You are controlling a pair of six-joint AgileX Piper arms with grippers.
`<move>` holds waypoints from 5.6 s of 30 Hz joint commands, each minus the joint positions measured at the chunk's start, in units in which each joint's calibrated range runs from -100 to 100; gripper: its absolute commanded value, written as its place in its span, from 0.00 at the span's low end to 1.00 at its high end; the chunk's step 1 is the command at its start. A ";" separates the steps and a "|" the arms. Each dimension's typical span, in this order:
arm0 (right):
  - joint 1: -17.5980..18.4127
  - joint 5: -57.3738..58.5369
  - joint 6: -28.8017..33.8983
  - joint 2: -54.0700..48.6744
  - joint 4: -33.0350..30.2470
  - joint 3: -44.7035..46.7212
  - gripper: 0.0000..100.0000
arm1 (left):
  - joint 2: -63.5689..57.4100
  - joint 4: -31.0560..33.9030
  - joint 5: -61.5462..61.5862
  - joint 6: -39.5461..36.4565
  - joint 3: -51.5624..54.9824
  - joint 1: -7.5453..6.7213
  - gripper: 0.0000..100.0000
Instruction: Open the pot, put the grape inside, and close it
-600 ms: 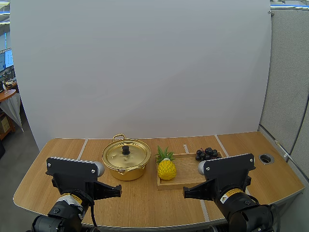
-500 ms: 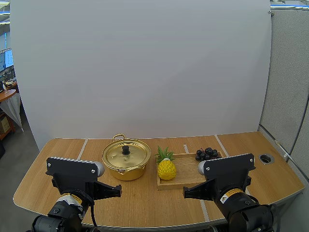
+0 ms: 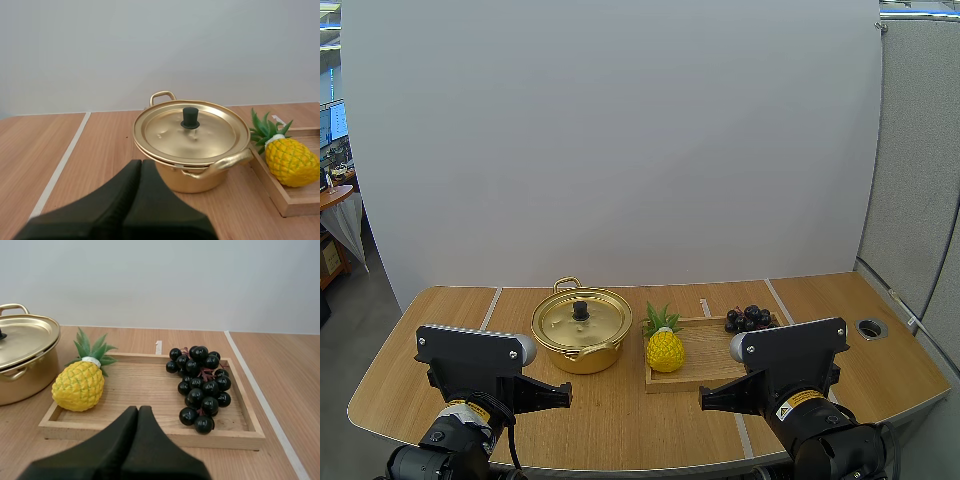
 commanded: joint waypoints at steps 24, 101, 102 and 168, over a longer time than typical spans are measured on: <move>-0.25 9.67 0.13 -0.37 2.37 -16.33 0.00 | -0.22 0.11 -0.97 -0.58 -16.49 0.02 0.00; -0.25 58.26 4.28 25.32 5.26 -59.88 1.00 | 40.36 -8.15 54.61 23.01 -59.05 0.02 1.00; -0.25 58.26 4.28 25.32 5.26 -59.88 1.00 | 41.99 -9.63 54.61 24.57 -59.05 0.02 1.00; -0.25 68.53 -0.98 25.32 1.56 -59.88 1.00 | 104.43 -7.49 45.65 32.99 -75.55 -3.14 1.00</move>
